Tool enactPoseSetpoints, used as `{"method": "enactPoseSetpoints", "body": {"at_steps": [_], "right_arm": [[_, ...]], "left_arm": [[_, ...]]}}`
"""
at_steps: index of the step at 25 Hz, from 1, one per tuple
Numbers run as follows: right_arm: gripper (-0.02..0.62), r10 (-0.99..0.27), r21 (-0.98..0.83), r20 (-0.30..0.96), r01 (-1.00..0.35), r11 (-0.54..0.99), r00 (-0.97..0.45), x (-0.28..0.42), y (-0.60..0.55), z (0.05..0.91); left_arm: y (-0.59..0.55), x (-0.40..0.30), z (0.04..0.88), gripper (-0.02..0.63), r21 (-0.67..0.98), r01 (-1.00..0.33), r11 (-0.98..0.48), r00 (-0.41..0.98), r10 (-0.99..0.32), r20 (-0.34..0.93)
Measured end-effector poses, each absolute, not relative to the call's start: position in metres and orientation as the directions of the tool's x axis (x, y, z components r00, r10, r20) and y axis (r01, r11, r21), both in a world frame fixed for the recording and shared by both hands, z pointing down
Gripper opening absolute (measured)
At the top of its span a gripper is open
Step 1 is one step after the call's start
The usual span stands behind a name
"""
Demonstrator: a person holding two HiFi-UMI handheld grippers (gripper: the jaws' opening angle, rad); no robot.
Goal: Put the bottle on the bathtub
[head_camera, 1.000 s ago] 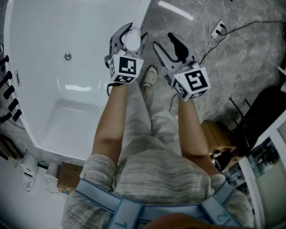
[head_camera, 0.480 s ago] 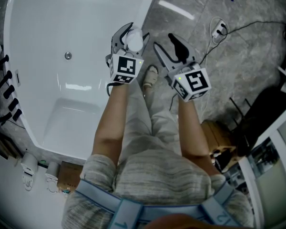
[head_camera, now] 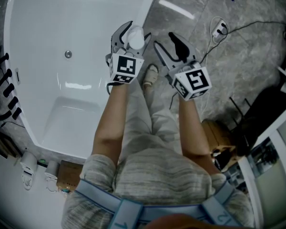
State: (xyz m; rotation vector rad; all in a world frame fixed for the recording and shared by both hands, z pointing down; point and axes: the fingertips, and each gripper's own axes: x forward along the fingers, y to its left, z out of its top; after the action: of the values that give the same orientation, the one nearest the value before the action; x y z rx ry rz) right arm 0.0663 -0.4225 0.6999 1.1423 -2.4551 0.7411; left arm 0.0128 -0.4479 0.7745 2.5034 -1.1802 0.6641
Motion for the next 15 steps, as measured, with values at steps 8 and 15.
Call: {"method": "enactPoseSetpoints", "body": {"at_steps": [8,15], "right_arm": [[0.222,-0.602,-0.312,0.499,-0.778,0.546,-0.623,0.065,-0.419,0.696],[0.222,-0.609,-0.308,0.492,-0.779,0.546,-0.622,0.067,-0.416,0.686]], "left_arm": [[-0.438,0.011,0.771,0.285,0.084,-0.777,-0.623,0.562,-0.628,0.538],[-0.435,-0.001,0.763,0.285,0.069,-0.795,-0.603,0.532,-0.639,0.555]]}}
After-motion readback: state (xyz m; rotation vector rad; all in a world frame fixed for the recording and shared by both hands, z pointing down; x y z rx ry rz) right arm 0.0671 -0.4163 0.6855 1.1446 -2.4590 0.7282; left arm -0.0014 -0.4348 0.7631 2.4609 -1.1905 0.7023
